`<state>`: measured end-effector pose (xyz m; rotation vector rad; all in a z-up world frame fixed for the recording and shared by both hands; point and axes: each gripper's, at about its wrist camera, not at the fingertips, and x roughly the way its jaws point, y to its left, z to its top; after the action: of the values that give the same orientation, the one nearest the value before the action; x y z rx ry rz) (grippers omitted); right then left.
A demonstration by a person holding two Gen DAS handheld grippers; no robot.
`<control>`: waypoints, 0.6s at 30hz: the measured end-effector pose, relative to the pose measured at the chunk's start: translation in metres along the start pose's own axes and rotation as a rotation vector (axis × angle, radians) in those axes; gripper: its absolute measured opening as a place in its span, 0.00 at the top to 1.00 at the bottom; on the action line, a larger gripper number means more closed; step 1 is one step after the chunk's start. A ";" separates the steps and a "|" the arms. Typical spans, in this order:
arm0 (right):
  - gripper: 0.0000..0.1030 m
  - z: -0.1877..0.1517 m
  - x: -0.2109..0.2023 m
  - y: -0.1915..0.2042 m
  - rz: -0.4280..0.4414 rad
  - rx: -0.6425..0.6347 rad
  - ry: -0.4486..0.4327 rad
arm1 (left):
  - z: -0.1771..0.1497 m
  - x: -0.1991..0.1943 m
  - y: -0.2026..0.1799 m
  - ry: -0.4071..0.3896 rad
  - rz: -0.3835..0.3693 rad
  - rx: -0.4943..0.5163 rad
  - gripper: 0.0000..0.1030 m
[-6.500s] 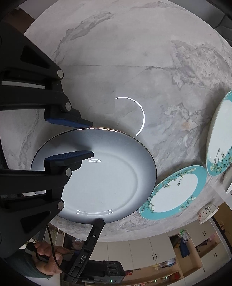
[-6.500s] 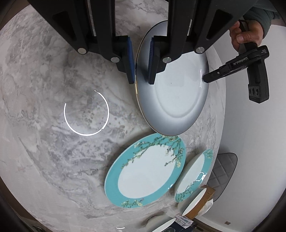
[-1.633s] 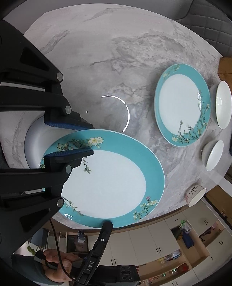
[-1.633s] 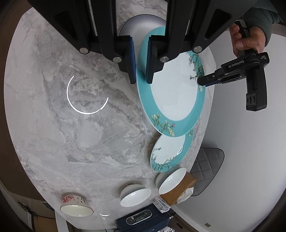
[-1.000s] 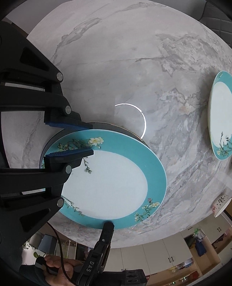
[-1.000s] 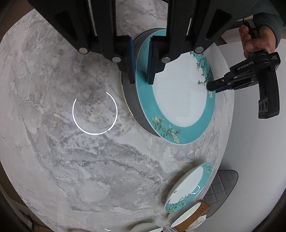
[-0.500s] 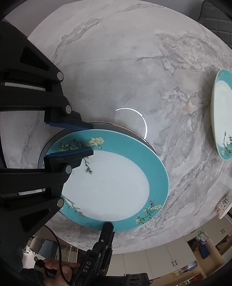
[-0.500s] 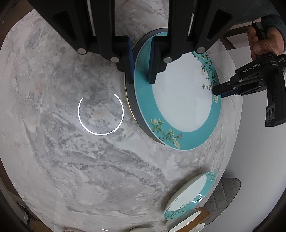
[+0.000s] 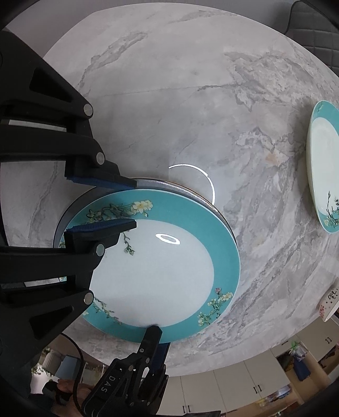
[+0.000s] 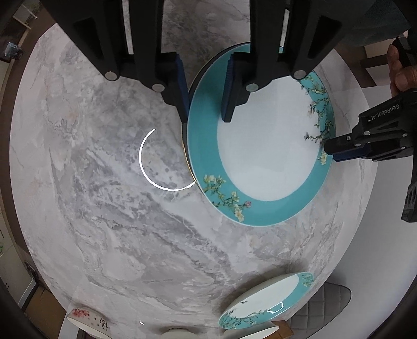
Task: Organize plates and bowls
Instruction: 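Carry the teal floral plate onto the grey-rimmed plate and open the left tool, then move the left tool to the larger teal floral plate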
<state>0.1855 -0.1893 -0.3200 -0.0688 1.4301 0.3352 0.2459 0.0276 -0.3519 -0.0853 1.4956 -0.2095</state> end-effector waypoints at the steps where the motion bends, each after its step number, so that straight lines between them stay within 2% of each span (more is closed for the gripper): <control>1: 0.68 0.000 0.001 0.002 -0.017 -0.009 0.001 | 0.000 0.000 -0.001 0.001 0.000 0.000 0.79; 5: 0.63 0.001 0.001 0.007 -0.046 -0.039 -0.003 | -0.001 0.000 -0.001 -0.005 -0.001 0.000 0.77; 9: 0.47 0.003 0.003 0.011 -0.049 -0.048 -0.006 | -0.002 -0.001 0.002 -0.011 -0.016 -0.017 0.76; 10: 0.36 0.003 0.003 0.012 -0.055 -0.048 -0.008 | -0.003 -0.001 0.003 -0.012 -0.028 -0.026 0.71; 11: 0.30 0.003 0.002 0.012 -0.064 -0.044 -0.014 | -0.004 -0.003 0.005 -0.018 -0.036 -0.035 0.47; 13: 0.15 0.005 -0.004 0.012 -0.073 -0.031 -0.045 | -0.006 -0.012 0.011 -0.056 -0.053 -0.052 0.26; 14: 0.11 0.005 -0.013 0.008 -0.073 -0.024 -0.080 | -0.006 -0.018 0.014 -0.083 -0.066 -0.061 0.26; 15: 0.02 0.006 -0.020 0.005 -0.075 -0.020 -0.112 | -0.007 -0.024 0.017 -0.107 -0.074 -0.073 0.26; 16: 0.00 0.008 -0.027 0.002 -0.076 -0.020 -0.147 | -0.006 -0.028 0.022 -0.113 -0.080 -0.087 0.23; 18: 0.00 0.014 -0.039 -0.005 -0.056 -0.035 -0.210 | -0.001 -0.035 0.033 -0.129 -0.092 -0.124 0.08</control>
<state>0.1962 -0.1982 -0.2810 -0.0990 1.2127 0.3125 0.2458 0.0666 -0.3234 -0.2631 1.3761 -0.1822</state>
